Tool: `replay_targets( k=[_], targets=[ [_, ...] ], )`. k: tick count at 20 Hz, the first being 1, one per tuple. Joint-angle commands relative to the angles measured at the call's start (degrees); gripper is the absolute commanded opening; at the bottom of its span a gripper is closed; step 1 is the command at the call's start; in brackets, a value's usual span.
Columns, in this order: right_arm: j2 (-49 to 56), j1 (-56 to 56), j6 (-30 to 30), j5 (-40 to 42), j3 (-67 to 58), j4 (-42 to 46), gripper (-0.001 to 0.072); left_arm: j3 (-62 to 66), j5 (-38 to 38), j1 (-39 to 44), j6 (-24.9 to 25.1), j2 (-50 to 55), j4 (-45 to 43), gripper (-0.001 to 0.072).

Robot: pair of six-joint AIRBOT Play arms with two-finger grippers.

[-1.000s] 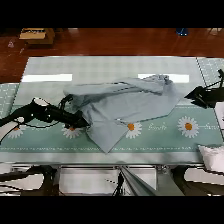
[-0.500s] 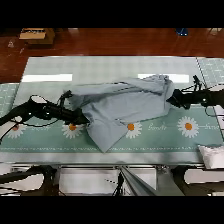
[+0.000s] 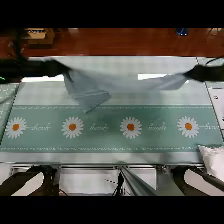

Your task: Fold the shirts.

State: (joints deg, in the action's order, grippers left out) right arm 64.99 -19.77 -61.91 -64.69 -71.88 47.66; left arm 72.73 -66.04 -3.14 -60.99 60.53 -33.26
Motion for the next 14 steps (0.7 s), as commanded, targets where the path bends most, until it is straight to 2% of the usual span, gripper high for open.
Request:
replay_targets(
  k=[1, 3, 4, 7, 10, 14],
  targets=[
    [-16.4, 0.0, 0.3, 8.7, -9.2, -5.6, 0.0029, 19.4, 1.7, -1.2, -1.4, -9.5, -0.1, 0.0027],
    [-23.8, 0.0, -4.3, 15.9, -13.4, -5.0, 0.0029, 28.6, 2.5, -1.2, -1.9, -13.0, -2.6, 0.0027],
    [-26.6, -0.1, -7.0, 17.6, -15.4, -3.2, 0.0029, 32.2, 2.6, -1.2, -4.1, -14.6, -5.7, 0.0027],
    [-32.6, -0.1, -18.1, 15.3, -21.2, 8.3, 0.0029, 38.9, 1.2, -1.2, -14.6, -19.8, -18.7, 0.0027],
    [-35.5, -0.1, -26.0, 4.0, -25.3, 19.5, 0.0029, 39.5, -5.4, -1.2, -19.5, -25.2, -26.9, 0.0027],
    [-35.9, -0.1, -27.9, -15.0, -26.8, 20.1, 0.0029, 39.4, -21.3, -1.2, -26.3, -27.1, -28.5, 0.0027]
  ],
)
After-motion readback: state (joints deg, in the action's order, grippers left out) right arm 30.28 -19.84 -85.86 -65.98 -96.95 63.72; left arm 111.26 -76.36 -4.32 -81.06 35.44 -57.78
